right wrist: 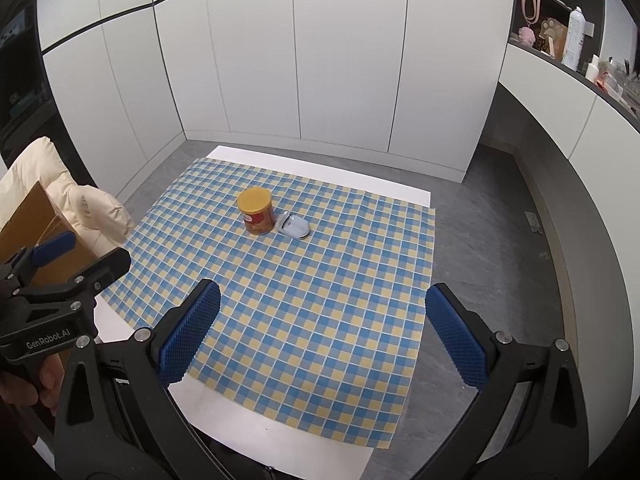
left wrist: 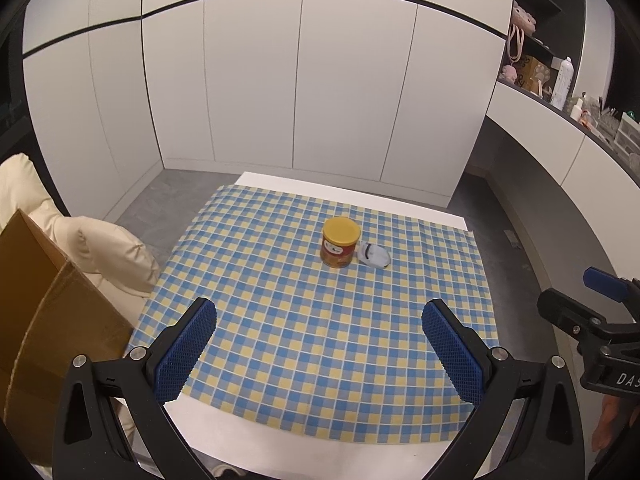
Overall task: Organize objects
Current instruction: 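Move both tools toward the yellow-lidded jar and the small white item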
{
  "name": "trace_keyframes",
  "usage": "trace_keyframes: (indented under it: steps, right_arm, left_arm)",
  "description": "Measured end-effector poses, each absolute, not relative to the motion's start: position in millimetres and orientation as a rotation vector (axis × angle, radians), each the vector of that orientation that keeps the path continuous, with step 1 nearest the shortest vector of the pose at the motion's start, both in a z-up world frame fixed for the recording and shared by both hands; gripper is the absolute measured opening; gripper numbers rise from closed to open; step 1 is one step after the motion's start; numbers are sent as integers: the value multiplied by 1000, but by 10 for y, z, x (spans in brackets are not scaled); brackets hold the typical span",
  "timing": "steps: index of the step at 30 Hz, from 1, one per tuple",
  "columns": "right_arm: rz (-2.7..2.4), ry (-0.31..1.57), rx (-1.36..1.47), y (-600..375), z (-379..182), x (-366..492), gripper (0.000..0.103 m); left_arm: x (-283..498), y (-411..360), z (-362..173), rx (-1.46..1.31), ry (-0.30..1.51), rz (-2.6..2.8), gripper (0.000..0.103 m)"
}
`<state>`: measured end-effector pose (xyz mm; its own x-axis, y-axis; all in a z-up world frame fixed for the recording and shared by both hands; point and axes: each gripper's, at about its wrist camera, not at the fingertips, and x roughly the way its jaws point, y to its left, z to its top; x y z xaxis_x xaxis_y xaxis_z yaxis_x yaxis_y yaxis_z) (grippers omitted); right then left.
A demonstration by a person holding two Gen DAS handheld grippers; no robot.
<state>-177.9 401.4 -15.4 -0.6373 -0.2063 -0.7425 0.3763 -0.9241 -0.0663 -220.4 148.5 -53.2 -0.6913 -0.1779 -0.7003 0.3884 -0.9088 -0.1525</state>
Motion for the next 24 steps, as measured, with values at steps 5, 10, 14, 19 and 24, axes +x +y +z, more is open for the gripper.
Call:
trace_keyframes:
  steps: [5,10,14,19,24]
  right_arm:
    - [-2563,332,1134,4024,-165,-1777,103]
    - [-2566,343,1141,4050,-172,-1768,103]
    - [-2560,332,1153,4056,-164,-1768,103]
    - [-2540,359,1186,4026,-253,-1780,103]
    - [-2515,367,1239,4036,-405,-1861,103]
  left_arm:
    - [-2230,1493,-550,1044,420,-2596,102]
    - [-2246,1522,-547,1047,405,-2596,102]
    - [-2267,1560,-562,1065,393,-2594,102]
    - [-2300,1588,-580,1077,362,-2604,102]
    - [-2327,1537,-640,1028,358,-2613,102]
